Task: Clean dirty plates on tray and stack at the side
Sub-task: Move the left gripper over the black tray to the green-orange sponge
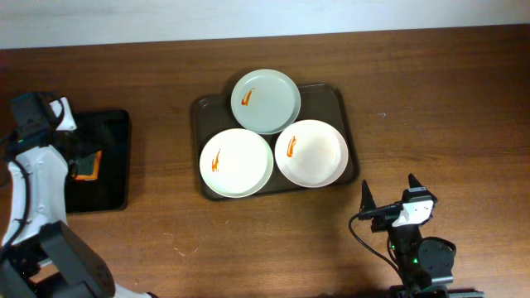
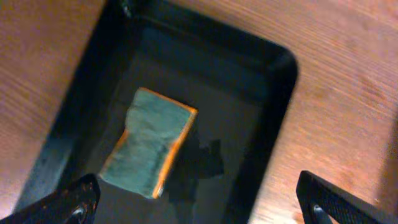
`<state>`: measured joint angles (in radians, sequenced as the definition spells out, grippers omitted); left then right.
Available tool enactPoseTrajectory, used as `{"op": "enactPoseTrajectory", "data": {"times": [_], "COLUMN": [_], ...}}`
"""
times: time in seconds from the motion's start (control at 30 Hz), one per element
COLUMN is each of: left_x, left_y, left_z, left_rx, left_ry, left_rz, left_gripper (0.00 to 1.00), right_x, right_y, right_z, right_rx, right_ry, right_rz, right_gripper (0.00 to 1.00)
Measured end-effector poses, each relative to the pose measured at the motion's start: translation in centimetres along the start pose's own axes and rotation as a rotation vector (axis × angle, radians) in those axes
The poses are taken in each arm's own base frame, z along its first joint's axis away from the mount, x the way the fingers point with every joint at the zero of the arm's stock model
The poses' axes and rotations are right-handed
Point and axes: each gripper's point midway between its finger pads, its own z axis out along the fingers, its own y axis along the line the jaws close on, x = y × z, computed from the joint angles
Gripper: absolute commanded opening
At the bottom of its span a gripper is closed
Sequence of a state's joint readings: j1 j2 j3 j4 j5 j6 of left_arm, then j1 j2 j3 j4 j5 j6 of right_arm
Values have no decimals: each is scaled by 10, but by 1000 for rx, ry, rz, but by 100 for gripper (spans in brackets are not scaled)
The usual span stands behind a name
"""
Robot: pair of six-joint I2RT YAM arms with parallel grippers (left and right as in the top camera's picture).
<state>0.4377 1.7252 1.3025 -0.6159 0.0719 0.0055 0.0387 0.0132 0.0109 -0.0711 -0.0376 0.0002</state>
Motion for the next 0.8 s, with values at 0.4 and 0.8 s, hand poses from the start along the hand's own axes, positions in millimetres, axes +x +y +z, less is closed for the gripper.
{"op": "enactPoseTrajectory", "data": {"times": [0.4, 0.8], "left_x": [-7, -14], "left_y": [43, 22], "left_z": [57, 56], "left_rx": [-21, 101], "left_ry": [-31, -71], "left_rz": [78, 144], "left_gripper": [99, 88], "right_x": [0, 0], "right_y": [0, 0], "right_z": [0, 0], "right_rx": [0, 0], "right_ry": [0, 0], "right_rz": [0, 0], "right_gripper": [98, 98]}}
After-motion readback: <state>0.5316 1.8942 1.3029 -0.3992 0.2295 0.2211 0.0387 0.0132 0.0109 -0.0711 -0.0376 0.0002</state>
